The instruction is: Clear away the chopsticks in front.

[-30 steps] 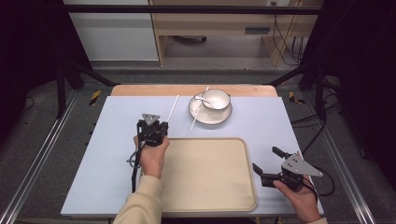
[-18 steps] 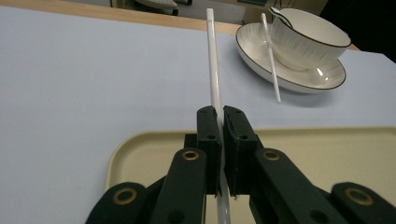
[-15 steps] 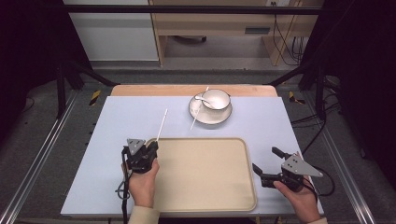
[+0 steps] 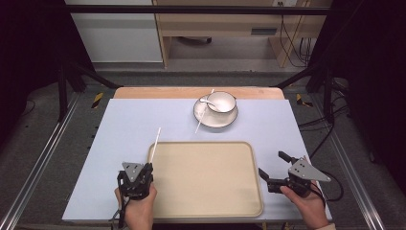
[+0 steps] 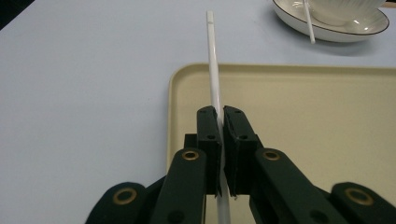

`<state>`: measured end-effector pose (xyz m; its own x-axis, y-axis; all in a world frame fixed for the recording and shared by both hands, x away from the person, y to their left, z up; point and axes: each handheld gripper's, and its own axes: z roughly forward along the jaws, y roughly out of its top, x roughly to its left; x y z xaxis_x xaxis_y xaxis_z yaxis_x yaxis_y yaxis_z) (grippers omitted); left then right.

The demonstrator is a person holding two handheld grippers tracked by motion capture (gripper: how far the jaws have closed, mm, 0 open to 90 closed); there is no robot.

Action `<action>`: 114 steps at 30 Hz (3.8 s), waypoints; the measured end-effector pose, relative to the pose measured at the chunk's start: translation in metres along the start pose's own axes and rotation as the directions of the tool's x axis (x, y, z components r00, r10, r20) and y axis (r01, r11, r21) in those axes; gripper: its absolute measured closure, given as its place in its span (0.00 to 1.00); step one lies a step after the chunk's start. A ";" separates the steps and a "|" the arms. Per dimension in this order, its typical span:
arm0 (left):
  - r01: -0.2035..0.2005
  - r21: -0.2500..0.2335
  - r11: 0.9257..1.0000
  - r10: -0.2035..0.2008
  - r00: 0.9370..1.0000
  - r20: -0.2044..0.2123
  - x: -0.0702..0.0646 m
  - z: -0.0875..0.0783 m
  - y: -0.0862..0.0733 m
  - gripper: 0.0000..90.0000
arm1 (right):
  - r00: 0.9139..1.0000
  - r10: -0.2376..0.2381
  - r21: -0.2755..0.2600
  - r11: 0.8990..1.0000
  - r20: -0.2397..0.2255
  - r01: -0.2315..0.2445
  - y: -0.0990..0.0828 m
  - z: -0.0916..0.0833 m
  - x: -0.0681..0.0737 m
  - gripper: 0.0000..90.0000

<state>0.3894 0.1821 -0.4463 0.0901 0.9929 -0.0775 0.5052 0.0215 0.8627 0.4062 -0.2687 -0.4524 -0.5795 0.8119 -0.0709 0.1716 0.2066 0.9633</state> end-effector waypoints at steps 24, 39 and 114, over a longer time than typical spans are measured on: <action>0.037 0.055 0.998 -0.036 0.999 -0.018 0.002 -0.016 -0.037 0.95 | 1.000 -0.005 0.011 1.000 -0.011 0.005 -0.001 0.002 0.002 0.07; 0.059 0.081 0.995 -0.058 0.998 -0.020 0.004 -0.006 -0.050 0.94 | 1.000 -0.007 0.014 1.000 -0.012 0.007 -0.001 0.002 0.003 0.07; -0.455 0.000 0.891 0.425 0.832 0.356 -0.104 0.193 0.128 0.46 | 0.999 -0.051 0.015 0.999 -0.005 0.051 -0.002 -0.002 -0.001 0.05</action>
<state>0.6106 0.0593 -0.4239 0.5952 0.7939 0.1239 0.4091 -0.4322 0.8036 0.4052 -0.2708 -0.4538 -0.5914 0.7975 -0.1189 0.1533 0.2560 0.9544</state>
